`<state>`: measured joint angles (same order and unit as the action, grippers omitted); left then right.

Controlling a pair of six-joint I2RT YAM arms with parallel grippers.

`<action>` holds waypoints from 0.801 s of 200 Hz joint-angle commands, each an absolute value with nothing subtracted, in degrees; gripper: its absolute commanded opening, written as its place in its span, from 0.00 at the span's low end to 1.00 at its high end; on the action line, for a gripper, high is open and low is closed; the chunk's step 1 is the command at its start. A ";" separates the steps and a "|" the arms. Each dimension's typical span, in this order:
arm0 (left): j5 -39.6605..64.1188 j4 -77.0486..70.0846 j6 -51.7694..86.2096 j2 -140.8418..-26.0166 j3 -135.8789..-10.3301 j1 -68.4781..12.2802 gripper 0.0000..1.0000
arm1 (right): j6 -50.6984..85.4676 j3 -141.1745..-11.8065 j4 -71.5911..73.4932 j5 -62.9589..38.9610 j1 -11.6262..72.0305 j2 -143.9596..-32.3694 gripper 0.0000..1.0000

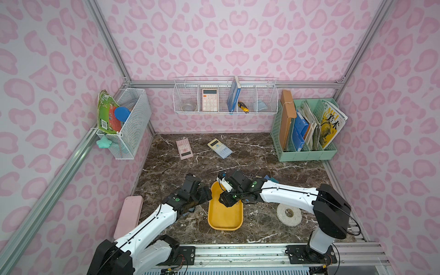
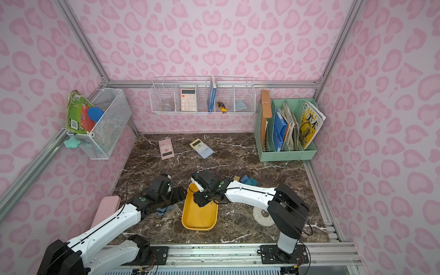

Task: Put the binder clips in the storage box
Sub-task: Place the binder clip in the storage box.

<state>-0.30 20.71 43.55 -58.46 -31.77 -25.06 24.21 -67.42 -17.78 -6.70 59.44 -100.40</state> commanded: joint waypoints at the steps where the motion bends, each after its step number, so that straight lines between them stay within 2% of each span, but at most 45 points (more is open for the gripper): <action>1: -1.45 23.83 43.88 -56.58 -31.16 -24.43 0.86 | 24.82 -67.62 -14.06 -8.30 59.50 -102.41 0.48; 30: -0.45 22.85 43.18 -56.73 -30.46 -24.43 0.87 | 23.82 -68.20 -13.98 -8.07 59.24 -105.32 0.64; 68: 4.13 18.27 41.91 -57.91 -28.66 -24.43 0.88 | 23.11 -68.21 -15.18 -7.30 57.54 -101.69 0.72; 86: 6.94 15.99 40.72 -58.45 -28.38 -24.43 0.88 | 23.20 -67.09 -15.63 -7.50 55.57 -98.55 0.79; 131: 9.39 16.88 37.25 -62.66 -30.49 -24.52 0.88 | 26.01 -62.05 -22.73 0.50 47.37 -85.65 0.81; 160: 10.90 16.16 35.57 -66.12 -31.25 -24.77 0.87 | 25.31 -59.98 -28.05 2.10 44.15 -83.69 0.80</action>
<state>9.02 16.75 38.48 -63.90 -30.39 -24.60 25.23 -61.23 -21.32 -0.54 45.58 -84.33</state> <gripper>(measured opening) 0.879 0.798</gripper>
